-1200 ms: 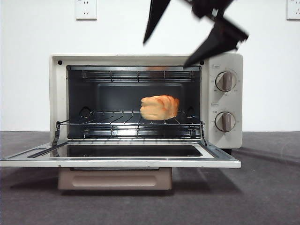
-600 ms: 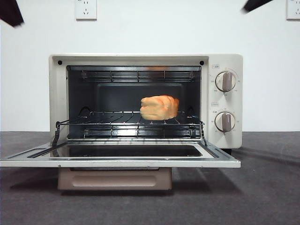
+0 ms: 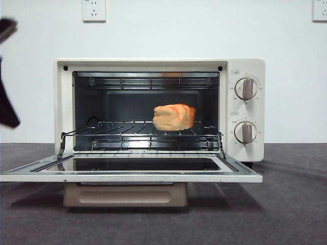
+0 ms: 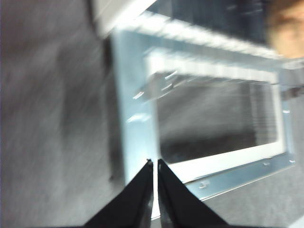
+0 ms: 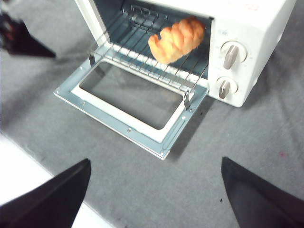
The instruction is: The left arm flap open the oven, the right arm pick bread and place it into oven, the left arm flap close the oven
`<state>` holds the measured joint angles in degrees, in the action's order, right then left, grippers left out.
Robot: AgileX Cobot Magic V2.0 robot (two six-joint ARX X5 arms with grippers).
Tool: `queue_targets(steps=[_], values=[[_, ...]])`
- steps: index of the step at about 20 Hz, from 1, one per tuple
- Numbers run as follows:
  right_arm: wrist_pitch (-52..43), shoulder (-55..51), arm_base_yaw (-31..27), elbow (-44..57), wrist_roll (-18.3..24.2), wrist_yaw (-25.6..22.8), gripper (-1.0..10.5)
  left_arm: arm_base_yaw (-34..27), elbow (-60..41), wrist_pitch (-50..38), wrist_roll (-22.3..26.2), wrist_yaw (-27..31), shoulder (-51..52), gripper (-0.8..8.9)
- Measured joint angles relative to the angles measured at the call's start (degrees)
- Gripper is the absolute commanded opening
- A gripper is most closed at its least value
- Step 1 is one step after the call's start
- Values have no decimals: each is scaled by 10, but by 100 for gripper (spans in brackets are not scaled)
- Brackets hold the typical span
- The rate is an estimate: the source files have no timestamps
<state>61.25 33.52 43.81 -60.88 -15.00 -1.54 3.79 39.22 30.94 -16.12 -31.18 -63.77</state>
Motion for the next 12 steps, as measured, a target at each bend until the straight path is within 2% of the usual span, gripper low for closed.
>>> queue_targets(steps=[5, 9, 12], values=[[0, -19, 0, 0, 0, 0, 437, -15, -88, -40, -47, 0, -8, 13], [-3, -20, 0, 0, 0, 0, 437, -19, -104, -51, -65, 7, -27, 13], [-7, -20, 0, 0, 0, 0, 437, -16, -105, -76, -72, -32, -69, 13]])
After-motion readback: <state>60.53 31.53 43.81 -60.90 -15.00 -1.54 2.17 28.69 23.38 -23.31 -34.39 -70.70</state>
